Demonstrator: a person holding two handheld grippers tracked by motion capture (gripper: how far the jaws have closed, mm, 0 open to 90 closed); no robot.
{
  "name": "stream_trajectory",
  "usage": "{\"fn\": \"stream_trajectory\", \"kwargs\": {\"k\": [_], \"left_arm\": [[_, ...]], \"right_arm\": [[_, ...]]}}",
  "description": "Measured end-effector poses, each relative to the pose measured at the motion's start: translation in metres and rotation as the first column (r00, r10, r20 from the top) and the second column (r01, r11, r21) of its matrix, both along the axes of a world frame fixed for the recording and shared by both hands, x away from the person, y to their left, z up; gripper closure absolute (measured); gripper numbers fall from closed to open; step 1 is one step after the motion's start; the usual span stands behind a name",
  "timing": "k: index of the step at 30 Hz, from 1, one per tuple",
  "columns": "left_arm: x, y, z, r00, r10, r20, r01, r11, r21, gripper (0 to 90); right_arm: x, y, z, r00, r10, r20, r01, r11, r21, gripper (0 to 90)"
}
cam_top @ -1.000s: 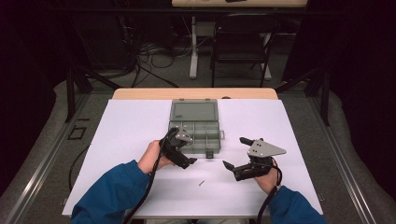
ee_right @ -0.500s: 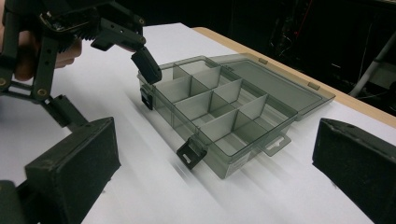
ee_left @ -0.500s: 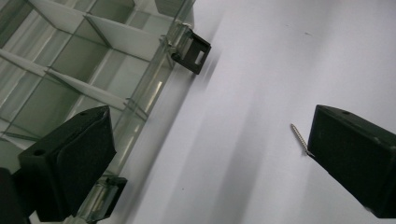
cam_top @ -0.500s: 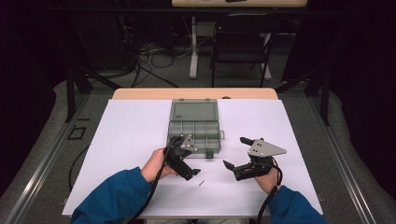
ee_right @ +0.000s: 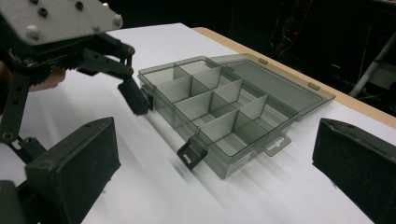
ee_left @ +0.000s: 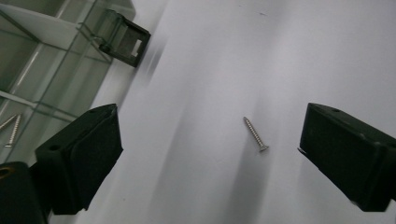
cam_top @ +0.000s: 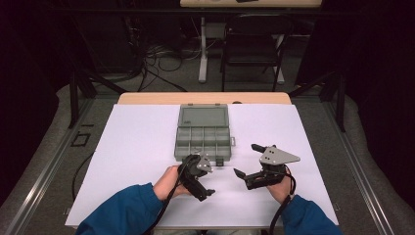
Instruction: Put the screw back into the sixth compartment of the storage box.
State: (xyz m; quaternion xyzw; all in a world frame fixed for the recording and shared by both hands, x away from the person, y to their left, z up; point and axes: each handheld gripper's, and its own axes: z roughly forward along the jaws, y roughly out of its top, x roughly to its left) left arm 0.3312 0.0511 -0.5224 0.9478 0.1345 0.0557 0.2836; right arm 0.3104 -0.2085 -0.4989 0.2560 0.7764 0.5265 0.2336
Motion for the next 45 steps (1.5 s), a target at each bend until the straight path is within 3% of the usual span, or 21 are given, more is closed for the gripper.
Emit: {"fn": "stream_trajectory", "kwargs": {"k": [6, 7, 11, 12, 17, 23, 31, 36, 45], "left_arm": [[-0.009, -0.006, -0.007, 0.9990, -0.042, -0.013, 0.042, 0.9989, 0.018, 18.6], [-0.011, -0.007, -0.007, 0.9987, -0.048, -0.015, 0.048, 0.9987, 0.017, 26.2], [-0.015, -0.008, -0.008, 0.9974, -0.071, -0.017, 0.071, 0.9973, 0.021, 36.3], [-0.016, -0.008, -0.009, 0.9972, -0.073, -0.015, 0.073, 0.9970, 0.025, 45.9], [-0.018, -0.008, -0.013, 0.9950, -0.097, -0.023, 0.097, 0.9950, 0.023, 57.7], [-0.019, -0.009, -0.018, 0.9944, -0.105, -0.014, 0.105, 0.9933, 0.048, 72.0], [-0.021, -0.008, -0.019, 0.9916, -0.128, -0.016, 0.129, 0.9908, 0.042, 85.0], [-0.019, -0.006, -0.020, 0.9922, -0.121, -0.031, 0.121, 0.9924, 0.020, 86.3], [-0.018, -0.005, -0.017, 0.9910, -0.131, -0.028, 0.131, 0.9911, 0.022, 87.7]], "right_arm": [[0.000, 0.000, 0.000, 1.0000, 0.001, 0.001, -0.001, 1.000, -0.004, 0.0], [0.000, 0.000, 0.000, 1.0000, 0.000, 0.000, 0.000, 1.000, -0.002, 0.0], [0.000, 0.000, -0.001, 1.0000, -0.003, -0.002, 0.003, 1.000, -0.004, 0.0], [0.000, 0.000, 0.000, 1.0000, 0.000, -0.001, 0.000, 1.000, -0.004, 0.0], [0.000, 0.000, -0.001, 1.0000, -0.001, 0.001, 0.001, 1.000, -0.010, 0.0], [0.000, 0.001, -0.001, 1.0000, 0.001, 0.002, -0.001, 1.000, -0.007, 0.0], [0.000, 0.000, 0.000, 1.0000, -0.003, 0.001, 0.003, 1.000, -0.011, 0.0], [0.000, 0.001, 0.000, 1.0000, 0.001, 0.004, -0.001, 1.000, -0.011, 0.0], [0.000, 0.001, -0.001, 1.0000, 0.003, 0.001, -0.003, 1.000, -0.009, 0.0]]}}
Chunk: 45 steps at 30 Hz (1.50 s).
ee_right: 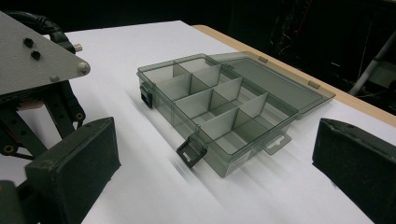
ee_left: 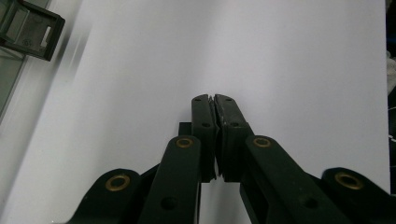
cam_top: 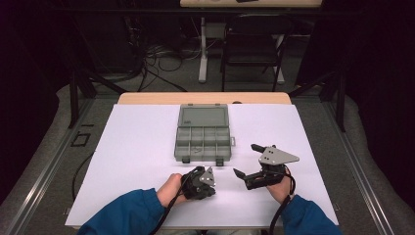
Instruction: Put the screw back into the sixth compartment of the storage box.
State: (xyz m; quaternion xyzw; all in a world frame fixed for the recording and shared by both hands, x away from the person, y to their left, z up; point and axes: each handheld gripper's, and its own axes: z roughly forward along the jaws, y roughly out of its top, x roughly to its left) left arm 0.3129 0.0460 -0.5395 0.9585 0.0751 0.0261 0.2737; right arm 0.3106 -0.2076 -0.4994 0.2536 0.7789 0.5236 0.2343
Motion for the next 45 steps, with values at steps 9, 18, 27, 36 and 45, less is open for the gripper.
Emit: {"fn": "stream_trajectory", "kwargs": {"k": [9, 18, 27, 36, 45], "left_arm": [[0.006, 0.007, 0.008, 0.9995, 0.029, 0.015, -0.028, 0.9994, -0.020, 87.7], [0.014, 0.015, 0.013, 0.9979, 0.061, 0.023, -0.060, 0.9978, -0.028, 87.8], [0.024, 0.025, 0.016, 0.9936, 0.107, 0.034, -0.106, 0.9937, -0.037, 87.8], [0.036, 0.035, 0.018, 0.9875, 0.153, 0.038, -0.151, 0.9875, -0.045, 87.8], [0.043, 0.043, 0.020, 0.9823, 0.183, 0.042, -0.181, 0.9826, -0.044, 87.8]], "right_arm": [[0.000, 0.000, 0.000, 1.0000, -0.001, 0.004, 0.001, 1.000, 0.004, 0.0], [0.000, 0.000, 0.000, 1.0000, -0.003, 0.001, 0.003, 1.000, -0.001, 0.0], [0.000, 0.000, 0.000, 1.0000, -0.004, 0.000, 0.004, 1.000, -0.003, 0.0], [0.000, -0.001, 0.000, 1.0000, -0.006, -0.002, 0.006, 1.000, -0.005, 0.0], [0.000, 0.000, 0.001, 1.0000, -0.003, 0.006, 0.003, 1.000, 0.000, 0.0]]}}
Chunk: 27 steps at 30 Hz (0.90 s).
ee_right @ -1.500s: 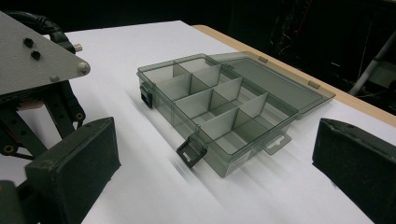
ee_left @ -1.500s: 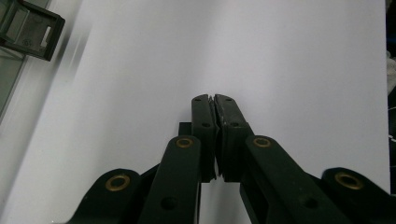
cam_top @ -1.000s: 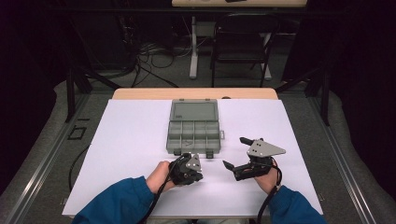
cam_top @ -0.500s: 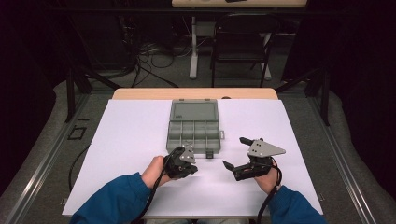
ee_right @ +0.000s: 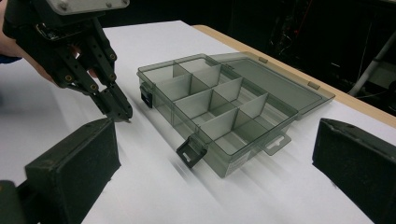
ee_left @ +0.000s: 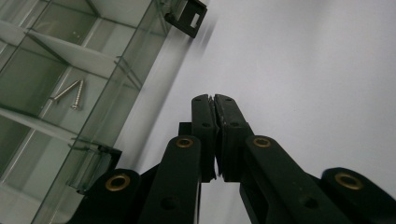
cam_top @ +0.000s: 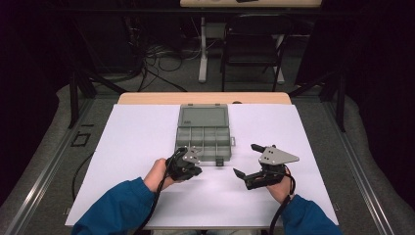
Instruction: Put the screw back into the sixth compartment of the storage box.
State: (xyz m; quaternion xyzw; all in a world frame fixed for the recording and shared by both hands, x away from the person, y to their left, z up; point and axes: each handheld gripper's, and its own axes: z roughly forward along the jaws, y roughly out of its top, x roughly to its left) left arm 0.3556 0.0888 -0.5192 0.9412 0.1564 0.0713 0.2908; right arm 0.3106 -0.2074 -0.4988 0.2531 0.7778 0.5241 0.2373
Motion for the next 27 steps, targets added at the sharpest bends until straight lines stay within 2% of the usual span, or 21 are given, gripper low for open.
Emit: {"fn": "stream_trajectory", "kwargs": {"k": [16, 27], "left_arm": [[0.009, 0.011, 0.010, 0.9995, 0.031, 0.013, -0.030, 0.9993, -0.023, 87.8], [0.011, 0.015, 0.017, 0.9993, 0.028, 0.023, -0.028, 0.9995, -0.018, 87.8]], "right_arm": [[0.001, -0.001, 0.000, 1.0000, 0.000, -0.008, 0.000, 1.000, -0.001, 0.0], [0.001, -0.001, 0.000, 1.0000, -0.002, -0.007, 0.002, 1.000, -0.005, 0.0]]}}
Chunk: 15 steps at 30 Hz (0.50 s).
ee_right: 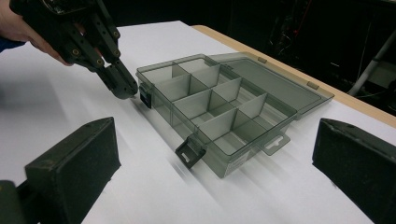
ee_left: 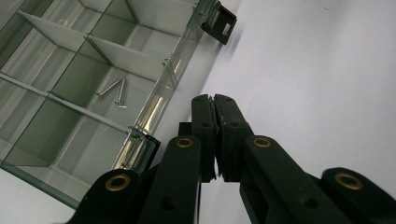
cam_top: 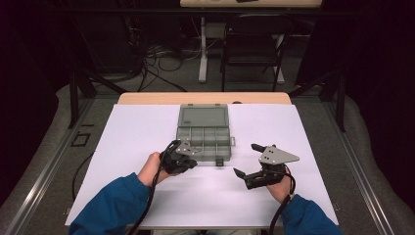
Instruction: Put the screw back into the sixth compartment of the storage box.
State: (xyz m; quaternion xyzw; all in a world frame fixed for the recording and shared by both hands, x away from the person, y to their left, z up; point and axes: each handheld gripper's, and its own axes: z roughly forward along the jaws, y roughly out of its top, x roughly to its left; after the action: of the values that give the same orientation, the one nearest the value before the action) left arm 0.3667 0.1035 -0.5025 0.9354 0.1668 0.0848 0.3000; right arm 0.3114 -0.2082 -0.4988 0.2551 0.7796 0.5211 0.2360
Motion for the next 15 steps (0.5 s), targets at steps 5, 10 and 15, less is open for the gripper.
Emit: {"fn": "stream_trajectory", "kwargs": {"k": [5, 10, 15], "left_arm": [[0.0015, 0.0014, 0.0029, 1.0000, 0.002, 0.006, -0.002, 1.0000, 0.002, 87.7], [0.0042, 0.0033, 0.0053, 0.9999, 0.007, 0.011, -0.007, 1.0000, 0.002, 87.8], [0.0075, 0.0062, 0.0074, 0.9998, 0.017, 0.012, -0.017, 0.9999, -0.001, 87.8]], "right_arm": [[0.0001, 0.0001, 0.0000, 1.0000, 0.001, 0.001, -0.001, 1.000, 0.000, 0.0], [0.0001, 0.0006, -0.0002, 1.0000, 0.001, 0.000, -0.001, 1.000, -0.001, 0.0], [0.0004, 0.0006, -0.0004, 1.0000, 0.003, 0.001, -0.003, 1.000, -0.002, 0.0]]}}
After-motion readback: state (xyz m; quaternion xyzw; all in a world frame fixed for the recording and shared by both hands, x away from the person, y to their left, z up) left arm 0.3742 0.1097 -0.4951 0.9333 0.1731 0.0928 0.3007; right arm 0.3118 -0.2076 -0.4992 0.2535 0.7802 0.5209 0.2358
